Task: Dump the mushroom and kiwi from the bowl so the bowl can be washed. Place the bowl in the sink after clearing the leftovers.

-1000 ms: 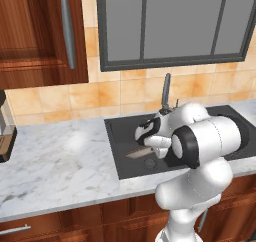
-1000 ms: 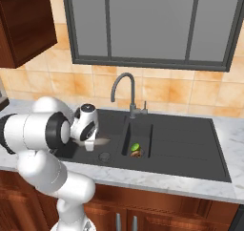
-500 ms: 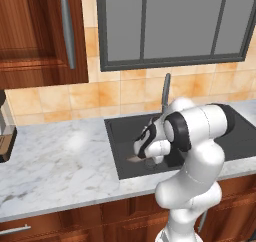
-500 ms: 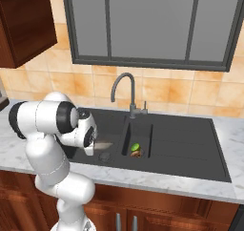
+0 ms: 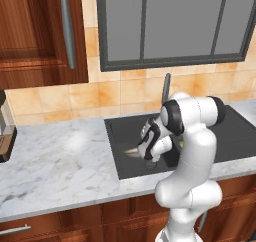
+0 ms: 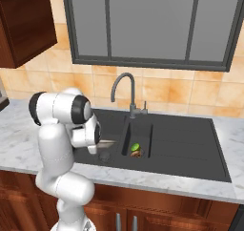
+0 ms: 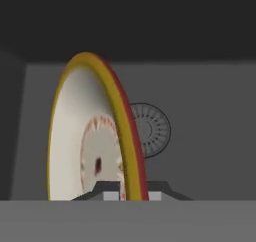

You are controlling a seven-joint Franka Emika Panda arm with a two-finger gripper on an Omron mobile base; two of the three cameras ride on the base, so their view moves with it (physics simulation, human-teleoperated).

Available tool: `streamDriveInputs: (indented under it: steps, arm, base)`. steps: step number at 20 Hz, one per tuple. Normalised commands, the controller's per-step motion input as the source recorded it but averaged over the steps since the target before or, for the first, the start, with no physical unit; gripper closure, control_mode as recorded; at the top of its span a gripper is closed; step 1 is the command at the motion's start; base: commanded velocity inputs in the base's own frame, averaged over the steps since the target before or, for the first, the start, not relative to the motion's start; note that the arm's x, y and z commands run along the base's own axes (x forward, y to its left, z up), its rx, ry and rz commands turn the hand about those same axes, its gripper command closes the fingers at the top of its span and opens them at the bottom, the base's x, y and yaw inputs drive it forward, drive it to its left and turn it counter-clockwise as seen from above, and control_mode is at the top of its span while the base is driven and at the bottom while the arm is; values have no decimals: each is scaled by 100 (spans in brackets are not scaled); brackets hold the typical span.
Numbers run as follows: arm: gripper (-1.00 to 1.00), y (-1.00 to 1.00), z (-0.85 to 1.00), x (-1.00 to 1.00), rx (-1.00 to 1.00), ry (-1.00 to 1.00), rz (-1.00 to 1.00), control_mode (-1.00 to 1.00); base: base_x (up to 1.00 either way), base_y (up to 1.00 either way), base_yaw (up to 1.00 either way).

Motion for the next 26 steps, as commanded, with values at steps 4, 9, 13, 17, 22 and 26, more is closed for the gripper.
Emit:
streamDriveInputs:
  steps: [4, 9, 13, 17, 22, 26]
  arm:
    - [100, 5, -34, 17, 0, 3, -3, -100]
    - [-100, 11, -15, 20, -1, 7, -2, -100]
    - [-100, 2, 7, 7, -1, 3, 0, -100]
    - [-100, 10, 75, -9, -3, -3, -4, -100]
    - [-100, 20, 100, -8, -7, -15, -7, -100]
    - [-100, 27, 100, -8, -8, -20, -7, -100]
  base:
    - [0, 0, 0]
    - [0, 0, 0]
    - [0, 0, 0]
    - [0, 0, 0]
    - [0, 0, 0]
    - [0, 0, 0]
